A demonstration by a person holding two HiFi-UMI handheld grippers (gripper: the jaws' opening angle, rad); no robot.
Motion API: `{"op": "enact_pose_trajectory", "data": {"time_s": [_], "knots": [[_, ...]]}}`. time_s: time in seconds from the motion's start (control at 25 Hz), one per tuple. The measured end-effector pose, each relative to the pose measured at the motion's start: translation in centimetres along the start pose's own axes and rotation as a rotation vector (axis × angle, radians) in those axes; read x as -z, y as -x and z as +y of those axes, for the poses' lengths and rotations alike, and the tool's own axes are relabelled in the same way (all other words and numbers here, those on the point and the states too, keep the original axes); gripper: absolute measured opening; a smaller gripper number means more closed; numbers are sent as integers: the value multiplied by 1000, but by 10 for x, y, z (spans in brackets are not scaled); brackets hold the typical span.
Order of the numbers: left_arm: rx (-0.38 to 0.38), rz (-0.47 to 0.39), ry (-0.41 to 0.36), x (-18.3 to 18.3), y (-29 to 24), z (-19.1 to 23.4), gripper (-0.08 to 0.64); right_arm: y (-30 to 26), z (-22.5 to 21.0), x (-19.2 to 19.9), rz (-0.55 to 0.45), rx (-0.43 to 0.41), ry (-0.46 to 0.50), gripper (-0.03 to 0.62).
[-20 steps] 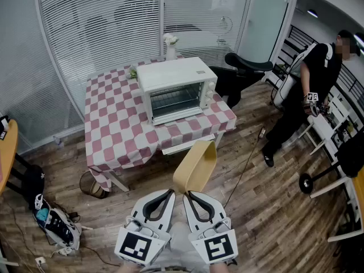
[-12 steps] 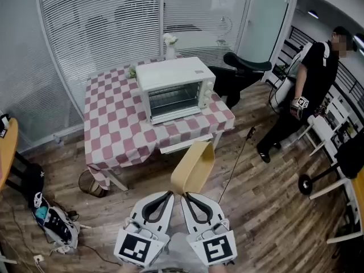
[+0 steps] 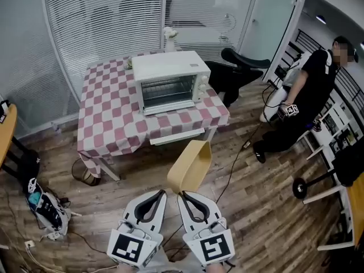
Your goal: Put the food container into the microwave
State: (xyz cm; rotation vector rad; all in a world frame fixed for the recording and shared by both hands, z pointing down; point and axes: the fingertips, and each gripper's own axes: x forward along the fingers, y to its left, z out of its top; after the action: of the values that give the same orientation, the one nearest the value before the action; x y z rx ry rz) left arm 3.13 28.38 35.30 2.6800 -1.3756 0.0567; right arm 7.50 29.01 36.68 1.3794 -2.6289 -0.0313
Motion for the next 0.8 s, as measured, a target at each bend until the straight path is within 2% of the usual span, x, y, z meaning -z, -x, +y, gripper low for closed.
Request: {"op": "enact_pose_trajectory", "data": {"time_s": [0.28,0.8], "knots": [[33,30,-14,10,7,-6,11,3,12,4,13,6,16,5],[64,18,-43,4,26,53,12,-42,40,-6,-8,81,-4,6]]}}
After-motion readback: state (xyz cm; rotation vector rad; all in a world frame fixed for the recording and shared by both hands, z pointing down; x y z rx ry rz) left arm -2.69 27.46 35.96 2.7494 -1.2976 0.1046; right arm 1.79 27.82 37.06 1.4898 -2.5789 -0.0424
